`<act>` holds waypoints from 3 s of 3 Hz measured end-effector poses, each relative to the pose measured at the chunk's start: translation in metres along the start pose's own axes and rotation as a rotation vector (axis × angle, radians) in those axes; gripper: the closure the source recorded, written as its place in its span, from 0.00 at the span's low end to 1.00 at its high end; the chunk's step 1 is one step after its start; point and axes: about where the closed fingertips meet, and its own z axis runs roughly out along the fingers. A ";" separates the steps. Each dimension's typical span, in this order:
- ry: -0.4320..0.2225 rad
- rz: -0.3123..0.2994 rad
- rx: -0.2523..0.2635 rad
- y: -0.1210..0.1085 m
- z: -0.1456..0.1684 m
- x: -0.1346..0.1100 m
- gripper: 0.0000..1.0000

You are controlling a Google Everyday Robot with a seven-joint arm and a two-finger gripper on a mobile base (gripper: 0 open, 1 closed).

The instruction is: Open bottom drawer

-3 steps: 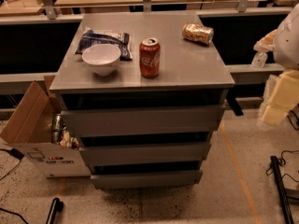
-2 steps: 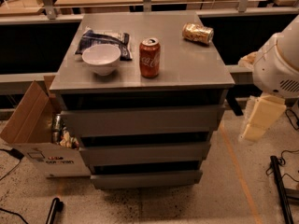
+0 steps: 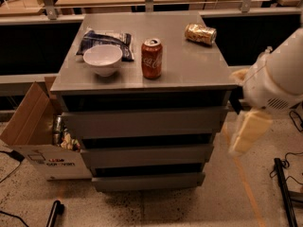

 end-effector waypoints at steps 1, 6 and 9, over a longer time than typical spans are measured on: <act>-0.153 -0.023 -0.158 0.056 0.134 0.009 0.00; -0.393 -0.047 -0.352 0.101 0.327 0.011 0.00; -0.449 -0.197 -0.158 0.097 0.422 0.014 0.00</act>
Offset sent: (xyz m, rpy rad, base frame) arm -0.0070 0.0256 -0.1015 0.1289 0.0824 0.0856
